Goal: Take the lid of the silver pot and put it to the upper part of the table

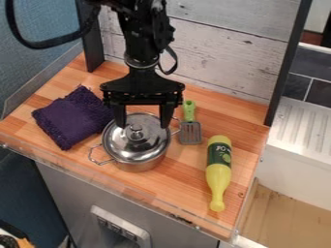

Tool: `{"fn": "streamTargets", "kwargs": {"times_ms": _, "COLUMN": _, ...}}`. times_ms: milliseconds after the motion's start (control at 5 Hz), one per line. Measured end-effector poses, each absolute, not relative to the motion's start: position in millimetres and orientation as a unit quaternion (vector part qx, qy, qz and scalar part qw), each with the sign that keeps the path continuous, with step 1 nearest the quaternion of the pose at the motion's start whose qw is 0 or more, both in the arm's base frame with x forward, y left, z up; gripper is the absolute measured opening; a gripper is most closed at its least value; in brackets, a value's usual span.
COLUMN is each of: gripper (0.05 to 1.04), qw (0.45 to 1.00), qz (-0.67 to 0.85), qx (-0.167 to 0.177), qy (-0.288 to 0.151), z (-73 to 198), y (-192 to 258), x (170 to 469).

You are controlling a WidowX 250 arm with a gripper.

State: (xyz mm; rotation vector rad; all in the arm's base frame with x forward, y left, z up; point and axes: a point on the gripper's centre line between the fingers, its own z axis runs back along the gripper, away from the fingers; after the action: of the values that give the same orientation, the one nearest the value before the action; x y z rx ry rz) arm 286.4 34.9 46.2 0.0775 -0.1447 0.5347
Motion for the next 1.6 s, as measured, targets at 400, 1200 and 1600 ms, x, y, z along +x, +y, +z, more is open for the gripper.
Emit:
{"fn": "streamTargets", "kwargs": {"times_ms": 400, "gripper": 0.965, "qw": 0.960, "qz": 0.270, "qx": 0.055, "qy": -0.051, "z": 29.2, "y": 42.8, "x": 283.7}}
{"fn": "streamTargets", "kwargs": {"times_ms": 1200, "gripper": 0.285, "qw": 0.954, "qz": 0.294, "qx": 0.039, "qy": -0.046, "z": 38.9, "y": 54.1, "x": 279.9}}
{"fn": "streamTargets", "kwargs": {"times_ms": 1600, "gripper": 0.285, "qw": 0.940, "qz": 0.332, "qx": 0.019, "qy": -0.072, "z": 66.0, "y": 80.6, "x": 301.5}}
